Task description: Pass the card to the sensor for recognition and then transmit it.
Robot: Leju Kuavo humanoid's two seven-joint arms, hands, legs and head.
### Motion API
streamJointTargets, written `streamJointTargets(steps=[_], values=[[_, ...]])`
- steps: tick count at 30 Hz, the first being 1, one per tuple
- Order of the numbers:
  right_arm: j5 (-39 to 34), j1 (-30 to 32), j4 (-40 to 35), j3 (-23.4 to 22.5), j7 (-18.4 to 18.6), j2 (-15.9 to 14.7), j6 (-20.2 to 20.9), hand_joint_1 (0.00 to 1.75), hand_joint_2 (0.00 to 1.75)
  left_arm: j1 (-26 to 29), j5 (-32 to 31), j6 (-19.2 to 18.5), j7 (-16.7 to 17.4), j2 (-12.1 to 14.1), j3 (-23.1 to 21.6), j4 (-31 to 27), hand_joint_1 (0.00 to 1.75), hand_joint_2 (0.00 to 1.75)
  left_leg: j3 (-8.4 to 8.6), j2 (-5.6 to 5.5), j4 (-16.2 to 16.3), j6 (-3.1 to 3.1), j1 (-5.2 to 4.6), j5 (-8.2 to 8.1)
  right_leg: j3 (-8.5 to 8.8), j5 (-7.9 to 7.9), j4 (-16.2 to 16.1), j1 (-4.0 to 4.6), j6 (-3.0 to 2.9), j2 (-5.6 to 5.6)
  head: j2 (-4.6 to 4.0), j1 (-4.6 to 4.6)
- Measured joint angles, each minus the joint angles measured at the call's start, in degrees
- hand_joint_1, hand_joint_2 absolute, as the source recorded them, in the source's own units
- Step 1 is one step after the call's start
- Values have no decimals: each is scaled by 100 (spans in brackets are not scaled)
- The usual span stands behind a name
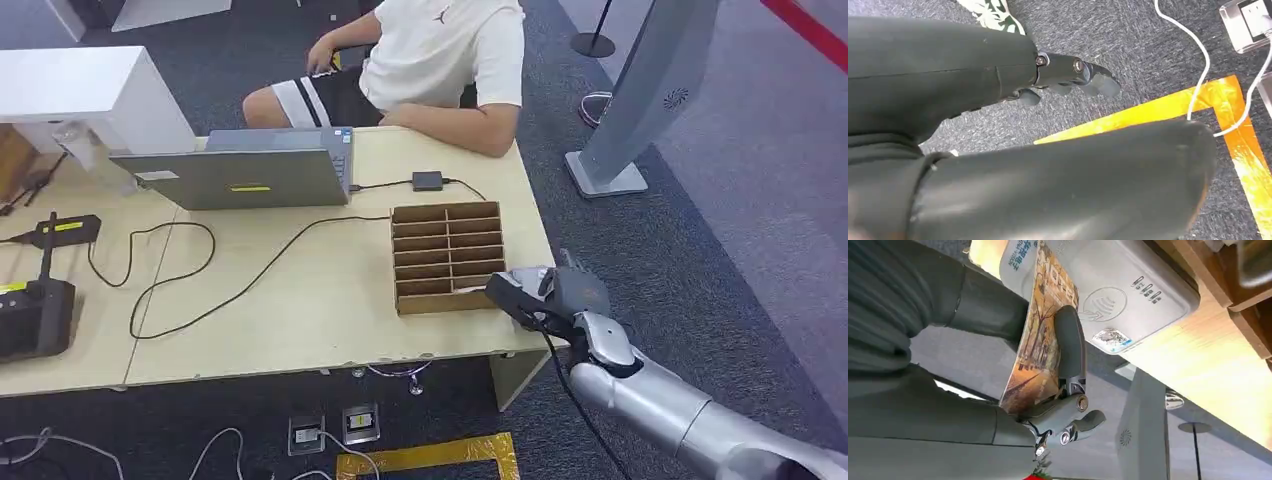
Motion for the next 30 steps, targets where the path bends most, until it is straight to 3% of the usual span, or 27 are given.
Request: streamJointTargets(steps=[22,24,26,30], values=[[35,15,15,-50,2,0,-166,175,175,-1,-138,0,-11,2,-98,-22,0,0,0,0,0,0,0,0,2,0,0,0,0,0,0,-2],[142,-69,-13,-155,13,-2,-347,175,175,-2,-227,0,-33,6,-101,-22,0,0,-1,0,0,0,0,0,2,0,1,0,0,0,0,-2],[385,-597,-407,-343,37,-81,-437,175,175,-5,-468,0,-136,11,-96,-33,0,0,1,0,0,1,0,2,3,1,1,0,0,2,0,0],[463,-859,-581,-415,44,-83,-428,175,175,-5,-551,0,-135,11,-96,-37,0,0,1,0,1,1,0,2,2,1,1,0,0,0,0,-2]])
